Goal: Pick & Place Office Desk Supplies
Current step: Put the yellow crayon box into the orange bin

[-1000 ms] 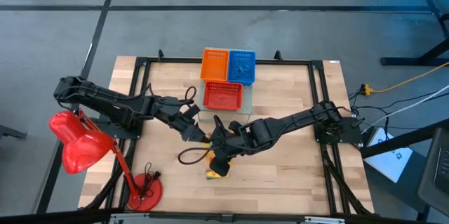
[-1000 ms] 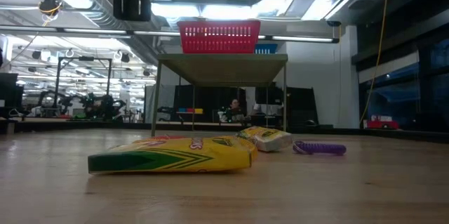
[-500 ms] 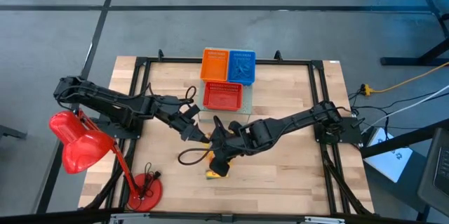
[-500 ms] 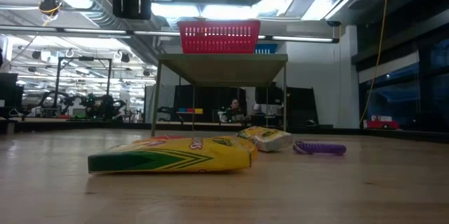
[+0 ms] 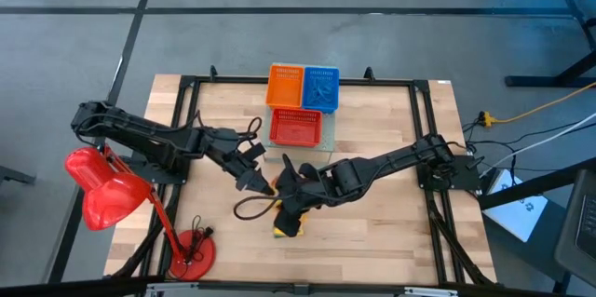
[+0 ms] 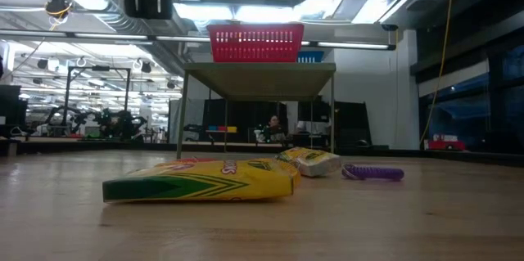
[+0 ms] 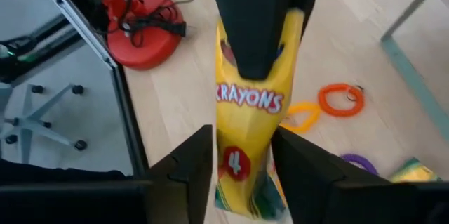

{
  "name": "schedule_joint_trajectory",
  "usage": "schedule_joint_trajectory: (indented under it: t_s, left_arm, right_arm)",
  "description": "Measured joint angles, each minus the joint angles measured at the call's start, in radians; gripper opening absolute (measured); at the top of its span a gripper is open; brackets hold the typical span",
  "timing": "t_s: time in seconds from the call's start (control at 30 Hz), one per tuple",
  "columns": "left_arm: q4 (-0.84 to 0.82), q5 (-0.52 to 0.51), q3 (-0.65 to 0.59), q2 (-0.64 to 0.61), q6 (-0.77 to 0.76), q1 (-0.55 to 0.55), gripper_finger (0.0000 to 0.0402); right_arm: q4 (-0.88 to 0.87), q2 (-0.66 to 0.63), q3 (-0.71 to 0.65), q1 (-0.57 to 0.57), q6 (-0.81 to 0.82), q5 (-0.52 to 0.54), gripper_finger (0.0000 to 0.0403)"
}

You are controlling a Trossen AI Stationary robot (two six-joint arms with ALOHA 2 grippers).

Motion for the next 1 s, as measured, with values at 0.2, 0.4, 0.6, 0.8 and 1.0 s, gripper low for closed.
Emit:
schedule_joint_trajectory:
  t_s: [0.2, 0.4, 0.6, 0.8, 1.0]
  left_arm:
    - [-0.13, -0.012, -0.002, 0.0, 0.053, 0.001, 0.0033]
    - [-0.297, -0.013, -0.002, -0.012, 0.144, 0.037, 0.0033]
    - [-0.447, -0.012, -0.002, -0.087, 0.235, 0.105, 0.0033]
    - [-0.561, -0.011, -0.002, -0.253, 0.307, 0.233, 0.0033]
    - [-0.524, -0.013, -0.002, -0.379, 0.34, 0.407, 0.0033]
  right_arm:
    - [0.014, -0.001, 0.001, -0.002, 0.02, -0.006, 0.0182]
    - [-0.024, -0.001, 0.001, 0.018, 0.053, -0.035, 0.0183]
    - [-0.088, -0.001, 0.001, 0.067, 0.147, -0.032, 0.018]
    - [-0.165, -0.001, 0.001, 0.14, 0.286, 0.015, 0.0181]
    - [-0.194, -0.001, 0.001, 0.191, 0.428, 0.081, 0.0181]
